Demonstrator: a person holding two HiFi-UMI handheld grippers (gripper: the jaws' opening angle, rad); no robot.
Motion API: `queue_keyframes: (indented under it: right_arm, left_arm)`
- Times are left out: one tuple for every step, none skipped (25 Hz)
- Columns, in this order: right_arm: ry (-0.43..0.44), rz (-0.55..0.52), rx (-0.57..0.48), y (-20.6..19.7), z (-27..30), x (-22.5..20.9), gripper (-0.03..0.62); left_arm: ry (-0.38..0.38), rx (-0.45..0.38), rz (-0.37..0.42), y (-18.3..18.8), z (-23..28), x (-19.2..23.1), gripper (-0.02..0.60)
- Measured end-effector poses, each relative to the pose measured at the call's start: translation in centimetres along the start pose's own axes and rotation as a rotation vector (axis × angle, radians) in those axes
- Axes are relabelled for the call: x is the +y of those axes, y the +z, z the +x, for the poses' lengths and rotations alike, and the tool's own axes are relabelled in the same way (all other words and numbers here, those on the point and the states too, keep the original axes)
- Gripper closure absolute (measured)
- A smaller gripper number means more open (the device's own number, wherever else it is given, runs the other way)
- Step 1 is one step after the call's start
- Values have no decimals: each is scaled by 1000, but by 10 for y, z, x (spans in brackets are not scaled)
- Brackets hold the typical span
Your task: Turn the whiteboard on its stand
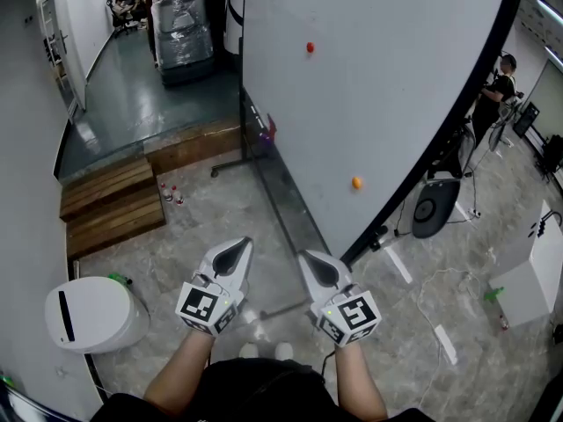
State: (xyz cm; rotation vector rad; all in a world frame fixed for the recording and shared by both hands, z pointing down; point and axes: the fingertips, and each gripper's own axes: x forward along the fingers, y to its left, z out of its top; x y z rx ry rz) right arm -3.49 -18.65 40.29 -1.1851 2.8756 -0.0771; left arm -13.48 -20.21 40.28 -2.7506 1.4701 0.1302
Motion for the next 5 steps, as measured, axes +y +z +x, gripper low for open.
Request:
queue_keyframes:
  right_arm:
    - [0, -3, -1, 1, 0, 1, 586]
    - [-1, -5, -2, 2, 0, 1, 586]
    - [-1, -7, -2, 3, 0, 2, 586]
    - [-1, -8, -2, 3, 1, 3, 586]
    - [-1, -10, -1, 3, 1, 4, 586]
  left_arm:
    - [0, 0, 0, 0, -1, 1, 580]
    - [0, 0, -1, 0, -2, 1, 580]
    - [0, 1, -1, 0, -3, 2, 580]
    - [0, 2, -2, 0, -4, 2, 580]
    - [1, 2, -2, -1, -5, 3, 580]
